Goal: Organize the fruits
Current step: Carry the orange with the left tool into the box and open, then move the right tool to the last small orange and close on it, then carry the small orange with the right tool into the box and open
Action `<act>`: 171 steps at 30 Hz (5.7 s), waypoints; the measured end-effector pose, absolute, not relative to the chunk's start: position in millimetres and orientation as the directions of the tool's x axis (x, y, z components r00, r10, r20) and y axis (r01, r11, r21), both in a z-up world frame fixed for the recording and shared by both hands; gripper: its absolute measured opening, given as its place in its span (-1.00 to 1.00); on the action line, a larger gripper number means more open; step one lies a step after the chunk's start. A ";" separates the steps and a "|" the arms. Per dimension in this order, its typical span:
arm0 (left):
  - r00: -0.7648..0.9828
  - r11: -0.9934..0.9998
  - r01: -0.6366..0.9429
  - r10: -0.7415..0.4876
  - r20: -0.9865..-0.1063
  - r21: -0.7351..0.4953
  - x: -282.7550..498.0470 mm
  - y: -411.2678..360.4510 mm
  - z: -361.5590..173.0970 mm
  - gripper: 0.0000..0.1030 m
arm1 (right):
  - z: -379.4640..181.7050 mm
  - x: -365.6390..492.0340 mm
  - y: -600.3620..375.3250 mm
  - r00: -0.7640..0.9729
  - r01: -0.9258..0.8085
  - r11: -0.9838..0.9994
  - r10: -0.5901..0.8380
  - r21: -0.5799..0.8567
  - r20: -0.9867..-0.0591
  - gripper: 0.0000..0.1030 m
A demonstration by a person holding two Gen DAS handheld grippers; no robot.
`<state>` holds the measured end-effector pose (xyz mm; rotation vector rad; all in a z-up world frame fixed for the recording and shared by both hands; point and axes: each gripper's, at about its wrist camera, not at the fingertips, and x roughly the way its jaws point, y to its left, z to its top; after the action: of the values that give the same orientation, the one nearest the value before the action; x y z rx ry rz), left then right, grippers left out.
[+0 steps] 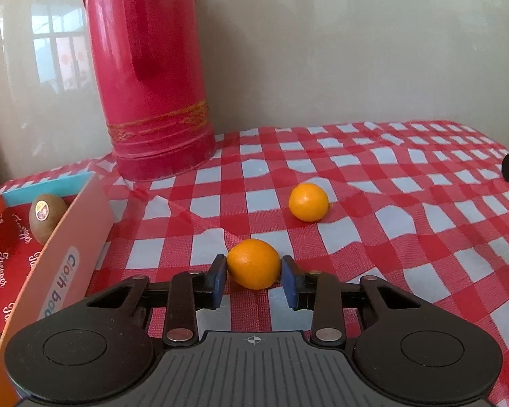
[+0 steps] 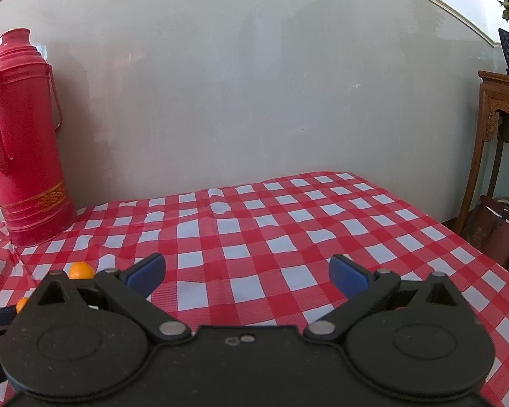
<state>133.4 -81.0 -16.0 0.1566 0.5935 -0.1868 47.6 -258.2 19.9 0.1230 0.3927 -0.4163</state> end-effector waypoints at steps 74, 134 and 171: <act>0.806 0.888 -0.416 0.459 -0.374 0.195 29.2 112.0 43.6 1.00 | 21.0 73.9 -96.2 0.899 -0.088 0.996 0.075 -0.009 -0.432 0.89; 0.648 0.787 -0.603 0.580 -0.493 0.132 23.2 161.4 21.1 1.00 | -15.4 188.5 -165.8 0.792 0.037 0.995 0.030 0.097 -0.610 -0.46; 0.613 0.742 -0.660 0.625 -0.483 0.121 4.3 182.8 22.7 1.00 | 34.5 118.1 -84.5 0.864 -0.253 0.966 0.252 0.057 -0.435 -0.50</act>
<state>4.3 182.8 22.7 -0.0709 0.5291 0.7413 118.1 -84.5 34.5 -0.0023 0.4552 0.2651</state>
